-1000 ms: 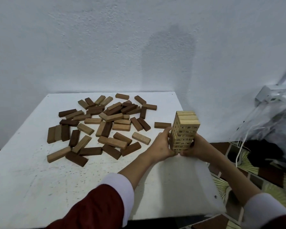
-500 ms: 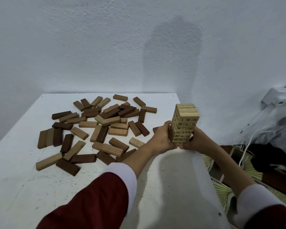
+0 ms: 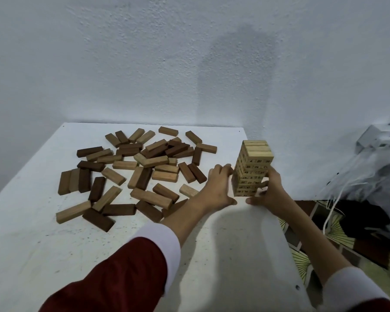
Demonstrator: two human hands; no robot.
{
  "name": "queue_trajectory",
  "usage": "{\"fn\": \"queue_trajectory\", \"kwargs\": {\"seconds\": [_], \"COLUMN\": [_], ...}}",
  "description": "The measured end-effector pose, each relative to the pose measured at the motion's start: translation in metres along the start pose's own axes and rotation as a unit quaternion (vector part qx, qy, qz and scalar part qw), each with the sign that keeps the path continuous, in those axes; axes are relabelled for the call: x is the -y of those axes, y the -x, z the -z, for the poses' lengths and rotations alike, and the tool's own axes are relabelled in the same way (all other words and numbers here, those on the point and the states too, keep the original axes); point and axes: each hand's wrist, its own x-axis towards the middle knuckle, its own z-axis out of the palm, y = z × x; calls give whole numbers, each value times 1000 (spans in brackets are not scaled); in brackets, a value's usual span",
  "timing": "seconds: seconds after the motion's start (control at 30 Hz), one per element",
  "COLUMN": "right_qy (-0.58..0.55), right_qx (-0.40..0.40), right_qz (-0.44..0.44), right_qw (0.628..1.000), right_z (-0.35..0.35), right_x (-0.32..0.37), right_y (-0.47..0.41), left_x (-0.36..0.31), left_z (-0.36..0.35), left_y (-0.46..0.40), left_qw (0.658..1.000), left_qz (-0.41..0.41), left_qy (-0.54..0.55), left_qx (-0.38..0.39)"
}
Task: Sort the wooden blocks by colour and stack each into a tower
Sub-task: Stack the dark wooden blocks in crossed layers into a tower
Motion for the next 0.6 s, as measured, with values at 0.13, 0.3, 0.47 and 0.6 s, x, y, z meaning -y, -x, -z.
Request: {"fn": "queue_trajectory", "kwargs": {"seconds": [0.13,0.3,0.47,0.6], "right_qy": [-26,9,64,154], "right_qx": [-132,-118,-82,-68], "right_qz": [-106,-58,72,200], "right_qw": [985,991,992,965], "right_z": [-21,-62,-116,-159], "right_x": [7,25,54,76], "right_y": [31,84,108,113], "left_x": [-3,7,26,56], "left_z": [7,25,59,84], "left_y": [19,49,92,131], "left_qw": [999,997,990,974], "left_qz": [27,31,8,25], "left_qy": [-37,-45,-1,-34], "left_qx": [-20,-63,-143,-222]}}
